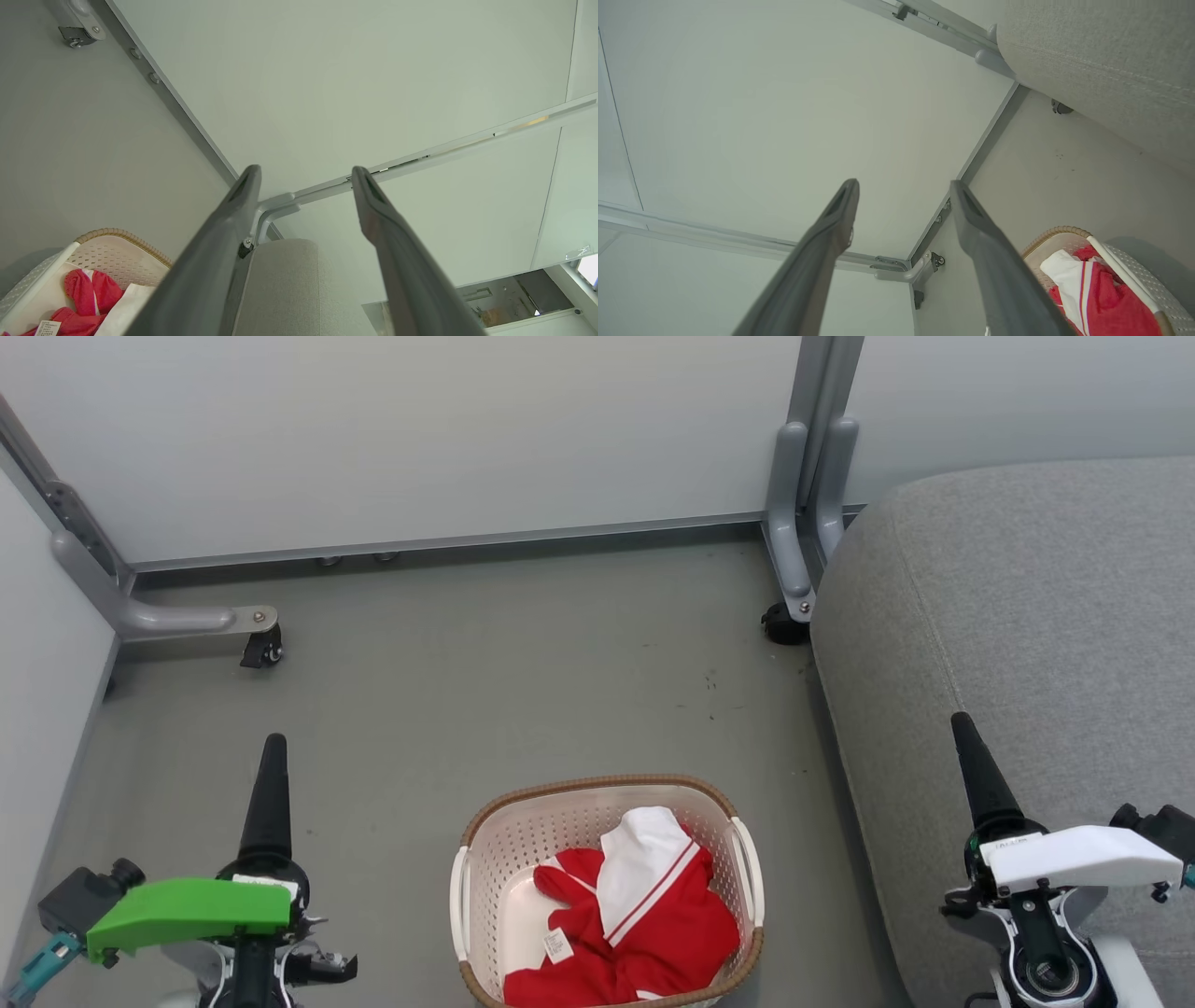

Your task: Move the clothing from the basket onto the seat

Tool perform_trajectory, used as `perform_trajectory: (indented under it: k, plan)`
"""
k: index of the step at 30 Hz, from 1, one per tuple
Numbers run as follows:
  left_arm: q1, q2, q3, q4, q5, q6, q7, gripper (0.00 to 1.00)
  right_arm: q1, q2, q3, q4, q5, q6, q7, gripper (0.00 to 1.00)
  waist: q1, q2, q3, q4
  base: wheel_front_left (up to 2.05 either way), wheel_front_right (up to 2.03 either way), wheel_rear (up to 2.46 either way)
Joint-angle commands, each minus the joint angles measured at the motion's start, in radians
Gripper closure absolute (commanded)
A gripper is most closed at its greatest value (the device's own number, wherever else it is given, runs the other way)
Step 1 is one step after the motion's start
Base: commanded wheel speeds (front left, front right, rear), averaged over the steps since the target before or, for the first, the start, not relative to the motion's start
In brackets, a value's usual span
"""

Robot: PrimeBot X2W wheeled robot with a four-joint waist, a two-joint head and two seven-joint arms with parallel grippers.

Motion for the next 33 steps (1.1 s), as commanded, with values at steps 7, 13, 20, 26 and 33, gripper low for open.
perform_trajectory:
  k: [7,13,20,26,33]
  plan:
    - [-0.027,0.005,-0.016,-0.04,0.159,0.0,-0.032,0.0,-0.01,-0.018,0.026,-0.044,-0.172,0.0,-0.035,0.0,0.0,0.0,0.002,0.0,0.0,0.0,0.0]
    - [-0.023,0.006,-0.033,-0.054,0.276,0.0,-0.054,0.0,-0.006,-0.021,0.043,-0.055,-0.277,0.0,-0.056,0.0,0.0,0.0,0.003,0.0,0.0,0.0,0.0]
    - [-0.012,0.006,-0.053,-0.061,0.393,0.0,-0.077,0.0,-0.001,-0.027,0.062,-0.062,-0.388,0.001,-0.079,0.0,0.0,0.0,0.002,0.0,0.0,0.0,0.0]
    - [-0.007,0.006,-0.069,-0.063,0.491,0.0,-0.097,0.0,0.002,-0.033,0.077,-0.062,-0.481,0.0,-0.099,0.0,0.0,0.0,0.002,0.0,0.0,0.0,0.0]
    - [0.001,0.007,-0.078,-0.062,0.577,0.0,-0.118,0.0,0.003,-0.036,0.092,-0.058,-0.576,0.001,-0.121,0.0,0.0,0.0,0.004,0.0,0.0,0.0,0.0]
